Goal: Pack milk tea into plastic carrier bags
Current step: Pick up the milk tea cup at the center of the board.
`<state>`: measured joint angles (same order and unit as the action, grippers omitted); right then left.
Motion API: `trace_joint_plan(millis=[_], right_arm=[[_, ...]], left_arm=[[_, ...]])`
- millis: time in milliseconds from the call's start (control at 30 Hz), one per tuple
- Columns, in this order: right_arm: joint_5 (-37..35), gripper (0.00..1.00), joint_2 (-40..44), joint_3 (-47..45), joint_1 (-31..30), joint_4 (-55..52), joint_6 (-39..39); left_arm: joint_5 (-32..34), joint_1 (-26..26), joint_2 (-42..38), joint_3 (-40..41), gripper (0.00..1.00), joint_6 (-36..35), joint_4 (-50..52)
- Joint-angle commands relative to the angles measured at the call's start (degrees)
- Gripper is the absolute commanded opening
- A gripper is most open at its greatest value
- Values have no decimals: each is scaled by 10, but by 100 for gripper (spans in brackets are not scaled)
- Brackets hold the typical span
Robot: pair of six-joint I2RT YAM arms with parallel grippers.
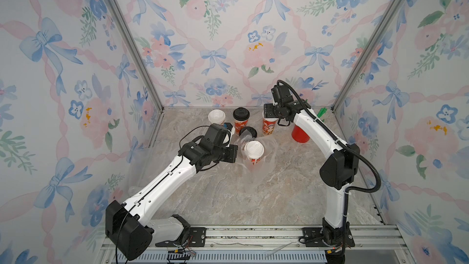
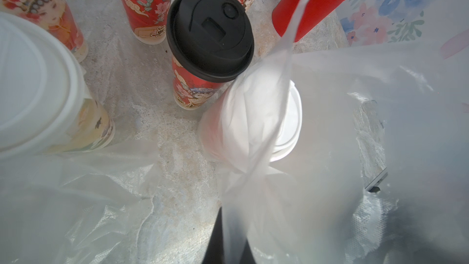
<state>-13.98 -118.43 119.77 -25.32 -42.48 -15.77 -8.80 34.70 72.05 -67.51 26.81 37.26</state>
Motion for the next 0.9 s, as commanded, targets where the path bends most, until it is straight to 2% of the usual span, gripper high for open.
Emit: trace_joint_plan(millis=[0, 233, 867], right_arm=[[-8, 80, -29, 38, 9, -11, 9], [8, 81, -59, 69, 10, -23, 9], [4, 79, -73, 45, 11, -31, 2]], left_arm=[[1, -4, 2, -1, 0, -2, -5], [6, -4, 2, 0, 0, 5, -6], [8, -4, -2, 2, 0, 9, -6]])
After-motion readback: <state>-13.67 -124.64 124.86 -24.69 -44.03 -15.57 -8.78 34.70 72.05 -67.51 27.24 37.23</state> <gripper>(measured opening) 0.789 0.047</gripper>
